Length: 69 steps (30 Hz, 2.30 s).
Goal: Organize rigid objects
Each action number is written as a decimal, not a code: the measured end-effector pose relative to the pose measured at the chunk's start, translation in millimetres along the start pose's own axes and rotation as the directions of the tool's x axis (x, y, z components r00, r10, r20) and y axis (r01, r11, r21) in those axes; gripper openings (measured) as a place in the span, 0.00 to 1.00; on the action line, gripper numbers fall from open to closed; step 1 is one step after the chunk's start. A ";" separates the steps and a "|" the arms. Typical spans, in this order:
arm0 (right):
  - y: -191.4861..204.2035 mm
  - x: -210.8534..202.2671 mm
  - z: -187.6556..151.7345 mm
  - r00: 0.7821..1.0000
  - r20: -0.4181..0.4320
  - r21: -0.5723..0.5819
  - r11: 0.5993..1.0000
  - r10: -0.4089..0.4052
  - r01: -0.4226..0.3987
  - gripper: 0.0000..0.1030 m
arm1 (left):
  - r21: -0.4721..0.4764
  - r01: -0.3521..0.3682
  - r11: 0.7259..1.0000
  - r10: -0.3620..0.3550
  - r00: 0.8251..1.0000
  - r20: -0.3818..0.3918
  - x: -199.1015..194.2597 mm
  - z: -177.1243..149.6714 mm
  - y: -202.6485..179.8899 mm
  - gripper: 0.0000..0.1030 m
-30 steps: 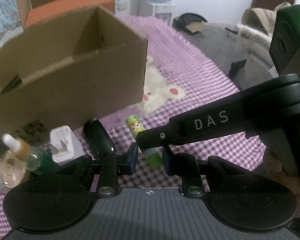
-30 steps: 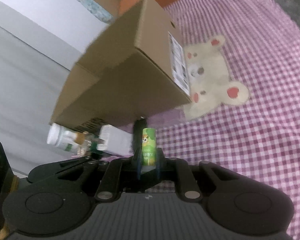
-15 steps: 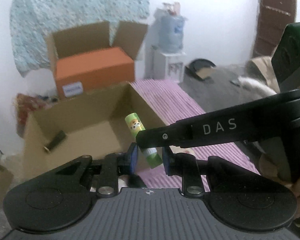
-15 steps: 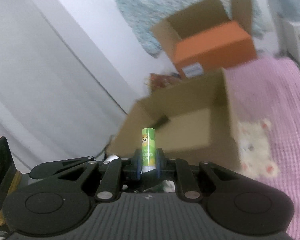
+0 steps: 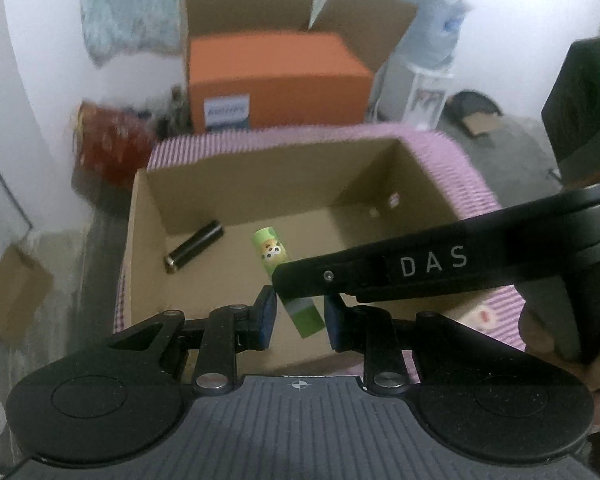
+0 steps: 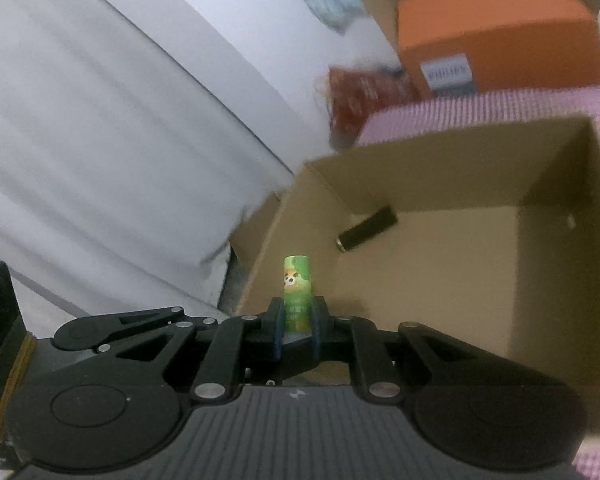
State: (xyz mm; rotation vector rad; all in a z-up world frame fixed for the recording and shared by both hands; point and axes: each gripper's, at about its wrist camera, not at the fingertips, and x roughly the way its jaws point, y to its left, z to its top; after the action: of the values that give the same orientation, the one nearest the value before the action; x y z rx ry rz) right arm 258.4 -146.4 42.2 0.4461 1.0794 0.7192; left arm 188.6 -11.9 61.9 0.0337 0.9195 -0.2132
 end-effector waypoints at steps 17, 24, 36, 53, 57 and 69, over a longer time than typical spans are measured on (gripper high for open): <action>-39.4 96.6 32.3 0.974 -0.225 0.180 0.983 0.023 0.018 0.16 | -0.046 -0.105 0.993 0.095 0.979 -0.181 70.3 15.5 47.4 0.28; -33.7 48.3 27.8 0.989 -0.143 0.175 0.984 0.046 -0.020 0.17 | -0.029 -0.080 0.996 0.077 0.991 -0.107 37.4 13.8 34.6 0.43; -11.9 -96.5 -40.1 0.995 0.081 0.093 0.993 0.059 -0.067 0.17 | 0.014 -0.024 1.000 0.023 0.997 0.067 -51.8 -26.4 3.4 0.58; -58.9 -119.3 -131.1 0.991 0.073 0.165 0.981 -0.111 0.098 0.17 | 0.169 0.086 0.982 -0.096 0.994 0.053 -17.8 -109.5 -77.7 0.60; -85.1 -98.0 -126.4 0.991 0.035 0.218 0.969 -0.130 0.120 0.17 | 0.183 0.098 0.978 -0.107 0.993 0.043 6.0 -113.7 -90.4 0.58; -127.0 -50.7 -121.8 0.993 -0.067 0.263 0.958 -0.101 0.115 0.17 | 0.224 0.088 0.971 -0.081 0.996 -0.040 53.9 -108.9 -112.4 0.49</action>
State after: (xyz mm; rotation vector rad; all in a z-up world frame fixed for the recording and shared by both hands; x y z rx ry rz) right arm 172.7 -272.5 -59.1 0.5956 1.2476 0.4919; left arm 112.5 -117.9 -39.9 0.2091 0.9249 -0.3966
